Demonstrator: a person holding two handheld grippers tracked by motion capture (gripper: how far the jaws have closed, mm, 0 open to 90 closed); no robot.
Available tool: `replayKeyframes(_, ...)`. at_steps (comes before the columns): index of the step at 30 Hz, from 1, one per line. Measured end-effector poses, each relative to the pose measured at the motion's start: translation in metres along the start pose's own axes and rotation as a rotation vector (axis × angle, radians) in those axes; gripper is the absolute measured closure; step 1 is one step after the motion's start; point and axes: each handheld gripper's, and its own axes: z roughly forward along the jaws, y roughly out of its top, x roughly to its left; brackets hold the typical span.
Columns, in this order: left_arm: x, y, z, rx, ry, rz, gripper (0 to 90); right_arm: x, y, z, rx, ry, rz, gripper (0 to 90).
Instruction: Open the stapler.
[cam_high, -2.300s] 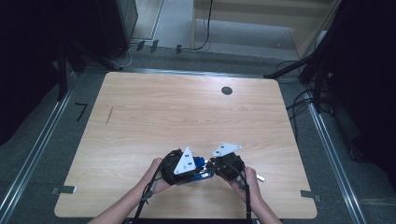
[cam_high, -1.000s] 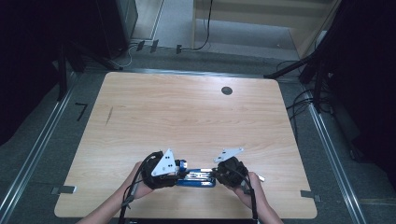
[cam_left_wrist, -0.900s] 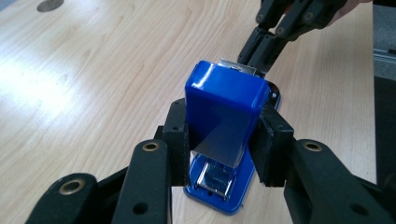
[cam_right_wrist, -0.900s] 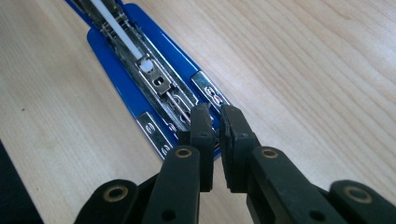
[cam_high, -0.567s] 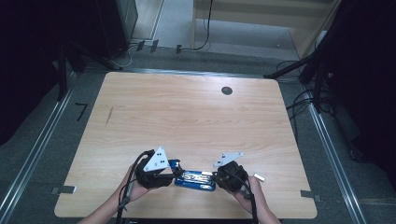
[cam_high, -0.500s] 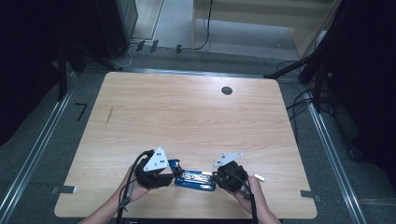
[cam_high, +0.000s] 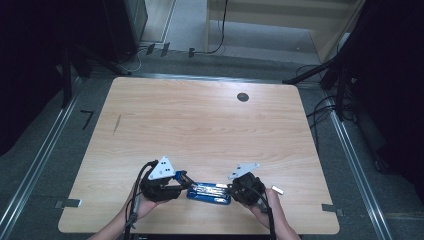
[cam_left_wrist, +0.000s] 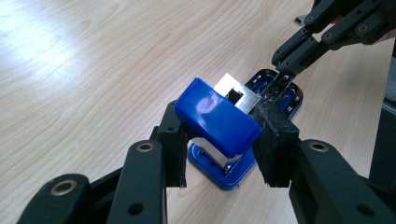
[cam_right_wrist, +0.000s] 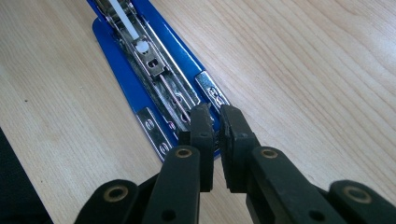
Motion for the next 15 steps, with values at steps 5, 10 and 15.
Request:
replayKeyframes(5, 0.0024, -0.0017, -0.0006, 0.005, 0.004, -0.025, 59.5, -0.0002, 0.0001, 0.0002, -0.001, 0.000, -0.004, 85.7)
replayKeyframes(10, 0.0072, -0.0054, -0.0014, 0.015, 0.006, -0.068, 57.0, -0.0004, 0.0000, 0.0002, -0.002, 0.003, -0.001, 85.6)
replayKeyframes(15, 0.0097, -0.0066, -0.0016, 0.024, 0.010, -0.074, 55.4, -0.0006, 0.0000, 0.0004, -0.002, 0.004, -0.002, 85.6)
